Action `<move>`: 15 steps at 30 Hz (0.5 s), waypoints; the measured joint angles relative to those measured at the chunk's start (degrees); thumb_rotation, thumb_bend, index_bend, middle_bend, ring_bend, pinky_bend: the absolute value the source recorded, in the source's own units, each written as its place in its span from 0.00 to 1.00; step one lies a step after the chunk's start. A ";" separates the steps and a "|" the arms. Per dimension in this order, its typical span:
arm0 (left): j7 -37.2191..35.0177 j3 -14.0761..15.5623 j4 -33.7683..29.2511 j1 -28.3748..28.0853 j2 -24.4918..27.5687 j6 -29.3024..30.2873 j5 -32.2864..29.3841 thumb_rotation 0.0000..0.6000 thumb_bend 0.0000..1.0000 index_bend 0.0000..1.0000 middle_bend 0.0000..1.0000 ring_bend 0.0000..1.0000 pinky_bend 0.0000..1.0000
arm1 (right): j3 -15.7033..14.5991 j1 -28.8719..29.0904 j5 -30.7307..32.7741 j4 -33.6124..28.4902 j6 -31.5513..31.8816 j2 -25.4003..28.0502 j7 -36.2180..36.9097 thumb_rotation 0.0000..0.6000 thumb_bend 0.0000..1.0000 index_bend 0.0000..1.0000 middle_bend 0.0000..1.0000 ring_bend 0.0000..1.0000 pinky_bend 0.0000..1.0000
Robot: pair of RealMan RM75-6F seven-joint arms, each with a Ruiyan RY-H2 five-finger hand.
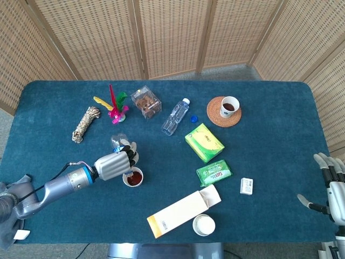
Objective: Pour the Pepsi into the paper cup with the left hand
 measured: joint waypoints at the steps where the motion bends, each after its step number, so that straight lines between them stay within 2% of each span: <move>1: 0.46 -0.15 -0.26 0.01 0.04 -0.21 -0.21 1.00 0.44 0.44 0.40 0.27 0.42 | -0.01 0.01 0.00 0.01 -0.04 0.00 0.03 1.00 0.09 0.00 0.00 0.00 0.00; 7: 2.02 -0.88 -1.80 0.60 0.23 -1.29 -2.30 1.00 0.44 0.44 0.39 0.27 0.42 | -0.02 -0.04 -0.08 0.00 0.05 0.09 0.29 1.00 0.09 0.00 0.00 0.00 0.00; 15: 1.76 -0.69 -0.78 0.93 0.27 -0.29 -1.73 1.00 0.44 0.44 0.39 0.27 0.43 | -0.05 0.05 -0.01 0.02 -0.15 -0.09 -0.28 1.00 0.09 0.00 0.00 0.00 0.00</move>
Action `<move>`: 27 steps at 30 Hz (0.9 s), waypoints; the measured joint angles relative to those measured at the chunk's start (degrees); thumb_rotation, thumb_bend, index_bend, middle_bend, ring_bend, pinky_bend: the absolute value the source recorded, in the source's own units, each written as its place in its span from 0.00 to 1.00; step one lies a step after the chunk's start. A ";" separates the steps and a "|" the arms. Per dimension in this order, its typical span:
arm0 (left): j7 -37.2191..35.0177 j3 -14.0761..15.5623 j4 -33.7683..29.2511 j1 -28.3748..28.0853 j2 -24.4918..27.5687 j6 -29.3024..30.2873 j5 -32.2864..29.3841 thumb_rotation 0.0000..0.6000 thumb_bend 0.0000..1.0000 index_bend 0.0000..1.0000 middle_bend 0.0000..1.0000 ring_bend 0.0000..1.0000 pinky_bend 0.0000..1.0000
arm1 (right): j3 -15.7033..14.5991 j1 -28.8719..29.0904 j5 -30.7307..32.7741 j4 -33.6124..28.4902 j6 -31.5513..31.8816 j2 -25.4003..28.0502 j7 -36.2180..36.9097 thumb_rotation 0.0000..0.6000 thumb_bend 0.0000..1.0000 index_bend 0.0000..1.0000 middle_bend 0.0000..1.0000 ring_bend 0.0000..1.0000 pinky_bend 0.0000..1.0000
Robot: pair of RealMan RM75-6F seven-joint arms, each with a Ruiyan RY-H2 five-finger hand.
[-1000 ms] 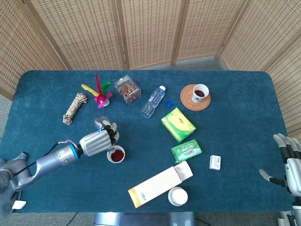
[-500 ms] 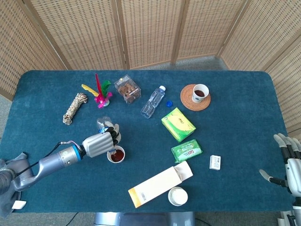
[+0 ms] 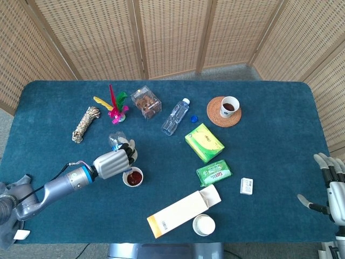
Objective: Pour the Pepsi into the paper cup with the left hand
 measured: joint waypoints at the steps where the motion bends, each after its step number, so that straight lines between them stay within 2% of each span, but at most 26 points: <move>1: 0.04 0.02 0.02 -0.04 0.02 0.04 0.13 1.00 0.44 0.44 0.39 0.27 0.43 | -0.01 0.01 -0.01 -0.01 -0.01 -0.04 -0.12 1.00 0.09 0.00 0.00 0.00 0.00; 16: 0.42 0.05 -0.15 0.31 -0.48 0.41 0.11 1.00 0.44 0.44 0.39 0.27 0.43 | 0.03 0.00 0.03 0.03 -0.02 0.03 0.31 1.00 0.09 0.00 0.00 0.00 0.00; 27: -6.89 0.55 2.43 3.16 -1.96 5.25 -1.55 1.00 0.44 0.44 0.39 0.27 0.44 | -0.09 0.00 -0.12 -0.02 -0.07 0.00 -0.02 1.00 0.09 0.00 0.00 0.00 0.00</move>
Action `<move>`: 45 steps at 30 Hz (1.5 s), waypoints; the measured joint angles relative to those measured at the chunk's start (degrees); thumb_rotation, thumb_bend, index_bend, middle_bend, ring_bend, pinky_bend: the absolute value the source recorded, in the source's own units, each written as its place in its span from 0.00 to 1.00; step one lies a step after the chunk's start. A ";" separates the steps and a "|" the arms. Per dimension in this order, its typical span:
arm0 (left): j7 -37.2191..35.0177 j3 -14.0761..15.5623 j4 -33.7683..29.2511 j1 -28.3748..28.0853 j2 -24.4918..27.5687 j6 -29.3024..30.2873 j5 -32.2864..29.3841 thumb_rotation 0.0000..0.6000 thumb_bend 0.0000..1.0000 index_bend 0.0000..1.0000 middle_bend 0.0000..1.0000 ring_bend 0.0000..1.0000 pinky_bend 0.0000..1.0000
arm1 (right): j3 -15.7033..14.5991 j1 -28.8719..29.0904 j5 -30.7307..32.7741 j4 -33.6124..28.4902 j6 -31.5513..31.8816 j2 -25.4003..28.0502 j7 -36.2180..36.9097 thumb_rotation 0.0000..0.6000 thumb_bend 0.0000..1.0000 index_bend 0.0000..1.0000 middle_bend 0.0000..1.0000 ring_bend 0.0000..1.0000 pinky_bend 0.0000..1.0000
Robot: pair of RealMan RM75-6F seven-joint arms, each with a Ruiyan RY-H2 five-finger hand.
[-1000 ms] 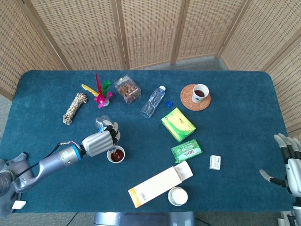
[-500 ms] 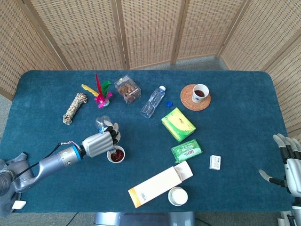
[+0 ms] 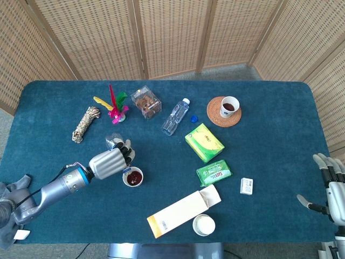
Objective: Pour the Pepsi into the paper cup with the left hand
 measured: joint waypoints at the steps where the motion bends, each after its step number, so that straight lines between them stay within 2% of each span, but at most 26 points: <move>1: -0.82 0.02 0.28 0.25 -0.17 0.50 -0.15 1.00 0.44 0.44 0.39 0.27 0.44 | -0.02 0.00 -0.01 -0.03 -0.01 -0.03 -0.11 1.00 0.09 0.00 0.00 0.00 0.00; 17: -20.91 -0.83 4.57 5.96 -4.27 10.32 -5.67 1.00 0.44 0.44 0.39 0.27 0.45 | -0.18 0.10 -0.03 -0.15 -0.27 -0.28 -0.87 1.00 0.09 0.00 0.00 0.00 0.00; 25: -37.13 -2.23 6.38 9.63 -6.07 14.33 -10.91 1.00 0.44 0.43 0.38 0.25 0.44 | -0.45 0.17 -0.36 -0.32 -0.44 -0.60 -1.78 1.00 0.09 0.00 0.00 0.00 0.00; 30: -49.79 -3.56 7.08 11.61 -7.20 15.22 -14.90 1.00 0.43 0.41 0.37 0.24 0.44 | -0.67 0.31 -0.44 -0.42 -0.80 -1.00 -2.83 1.00 0.09 0.00 0.00 0.00 0.00; 34: -59.41 -4.40 8.47 13.09 -8.61 15.38 -17.60 1.00 0.42 0.39 0.30 0.21 0.43 | -0.81 0.43 -0.49 -0.47 -1.05 -1.31 -3.57 1.00 0.09 0.00 0.00 0.00 0.00; 36: -64.12 -4.78 9.27 13.72 -9.40 14.96 -18.99 1.00 0.42 0.39 0.30 0.21 0.42 | -0.86 0.47 -0.46 -0.51 -1.14 -1.43 -3.88 1.00 0.09 0.00 0.00 0.00 0.00; 45: -78.21 -6.30 12.07 15.28 -12.77 11.70 -23.05 1.00 0.42 0.39 0.30 0.18 0.42 | -0.95 0.59 -0.36 -0.54 -1.37 -1.70 -4.53 1.00 0.09 0.00 0.00 0.00 0.00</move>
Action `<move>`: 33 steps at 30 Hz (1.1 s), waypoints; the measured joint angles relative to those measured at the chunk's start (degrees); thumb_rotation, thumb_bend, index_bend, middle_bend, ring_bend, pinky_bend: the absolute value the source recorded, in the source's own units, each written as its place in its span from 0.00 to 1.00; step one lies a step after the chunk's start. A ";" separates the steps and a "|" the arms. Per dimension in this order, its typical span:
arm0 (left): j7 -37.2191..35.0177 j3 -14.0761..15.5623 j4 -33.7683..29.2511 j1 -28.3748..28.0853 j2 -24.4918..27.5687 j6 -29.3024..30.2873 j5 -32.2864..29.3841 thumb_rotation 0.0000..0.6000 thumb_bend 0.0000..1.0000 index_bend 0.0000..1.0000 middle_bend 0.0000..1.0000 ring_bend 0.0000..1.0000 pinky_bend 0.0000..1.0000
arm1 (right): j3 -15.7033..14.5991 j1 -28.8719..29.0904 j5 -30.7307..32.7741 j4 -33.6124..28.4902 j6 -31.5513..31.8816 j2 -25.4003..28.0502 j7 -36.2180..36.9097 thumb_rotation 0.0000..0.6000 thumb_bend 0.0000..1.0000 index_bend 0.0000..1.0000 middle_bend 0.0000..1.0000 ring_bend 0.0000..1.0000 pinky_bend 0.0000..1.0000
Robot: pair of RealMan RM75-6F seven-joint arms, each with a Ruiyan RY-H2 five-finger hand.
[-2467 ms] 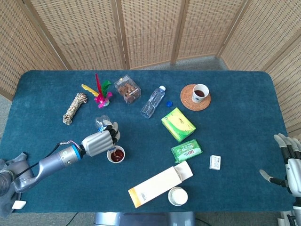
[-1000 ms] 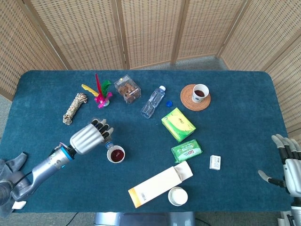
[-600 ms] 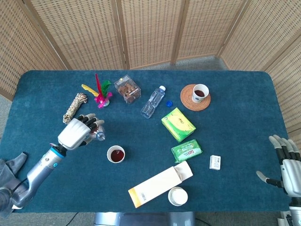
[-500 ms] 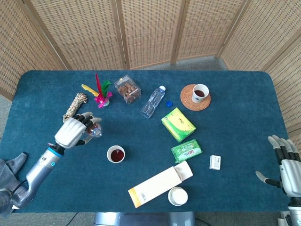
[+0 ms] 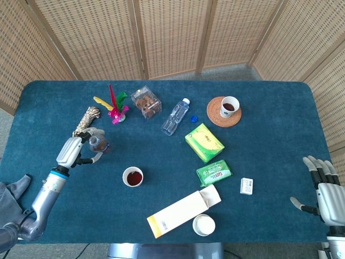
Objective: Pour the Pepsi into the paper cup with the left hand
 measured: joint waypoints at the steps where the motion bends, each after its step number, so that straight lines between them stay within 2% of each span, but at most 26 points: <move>1: -1.27 -0.09 0.19 0.07 -0.27 -0.32 -0.18 1.00 0.42 0.38 0.30 0.18 0.42 | 0.00 0.03 0.04 0.02 -0.06 -0.02 -0.03 1.00 0.09 0.00 0.00 0.00 0.00; 12: -14.13 -1.15 6.30 0.67 -5.45 -3.75 -1.68 1.00 0.41 0.36 0.26 0.12 0.33 | -0.07 0.26 0.27 0.15 -0.53 -0.33 -0.65 1.00 0.09 0.00 0.00 0.00 0.00; 26: -21.29 -1.16 12.78 1.05 -9.03 -5.25 -1.04 1.00 0.40 0.36 0.25 0.10 0.32 | -0.10 0.40 0.49 0.23 -0.71 -0.71 -1.45 1.00 0.09 0.00 0.00 0.00 0.00; 31: -23.00 -0.69 14.89 1.19 -10.11 -5.56 -0.37 1.00 0.40 0.34 0.21 0.06 0.31 | -0.14 0.51 0.49 0.27 -0.89 -0.79 -1.62 1.00 0.09 0.00 0.00 0.00 0.00; 33: -23.73 -0.38 15.50 1.25 -10.34 -5.68 0.00 1.00 0.40 0.29 0.14 0.02 0.28 | -0.16 0.50 0.45 0.25 -0.84 -0.84 -1.68 1.00 0.09 0.00 0.00 0.00 0.00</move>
